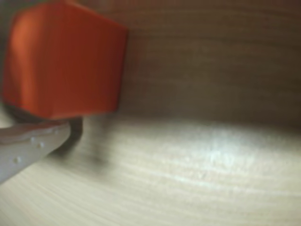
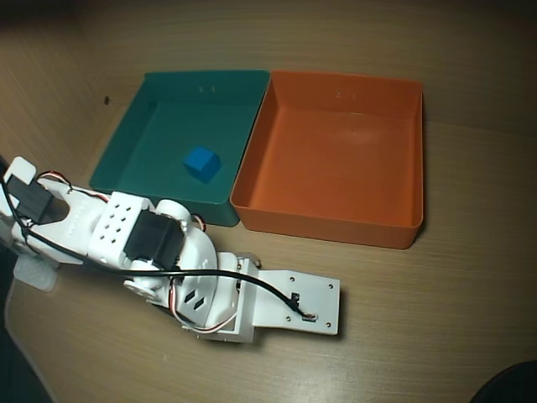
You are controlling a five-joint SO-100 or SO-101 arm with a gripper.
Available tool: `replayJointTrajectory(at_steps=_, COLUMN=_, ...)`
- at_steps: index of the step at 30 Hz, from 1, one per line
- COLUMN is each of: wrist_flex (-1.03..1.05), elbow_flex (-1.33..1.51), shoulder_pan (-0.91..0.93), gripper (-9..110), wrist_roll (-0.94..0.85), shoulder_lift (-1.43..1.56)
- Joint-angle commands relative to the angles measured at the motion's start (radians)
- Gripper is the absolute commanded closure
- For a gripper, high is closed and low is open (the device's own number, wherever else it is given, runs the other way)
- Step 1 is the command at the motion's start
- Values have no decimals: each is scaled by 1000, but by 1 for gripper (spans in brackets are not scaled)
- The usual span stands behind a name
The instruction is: Grasp a cube and put it in the box.
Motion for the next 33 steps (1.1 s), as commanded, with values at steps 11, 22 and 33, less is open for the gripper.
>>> replayJointTrajectory(at_steps=11, wrist_flex=-12, elbow_flex=-64, shoulder_pan=2, gripper=85, wrist_roll=5, shoulder_lift=31)
replayJointTrajectory(at_steps=22, wrist_flex=-12, elbow_flex=-64, shoulder_pan=2, gripper=107, wrist_roll=11, shoulder_lift=29)
replayJointTrajectory(at_steps=33, wrist_flex=-12, elbow_flex=-201, shoulder_pan=8, gripper=107, wrist_roll=-5, shoulder_lift=81)
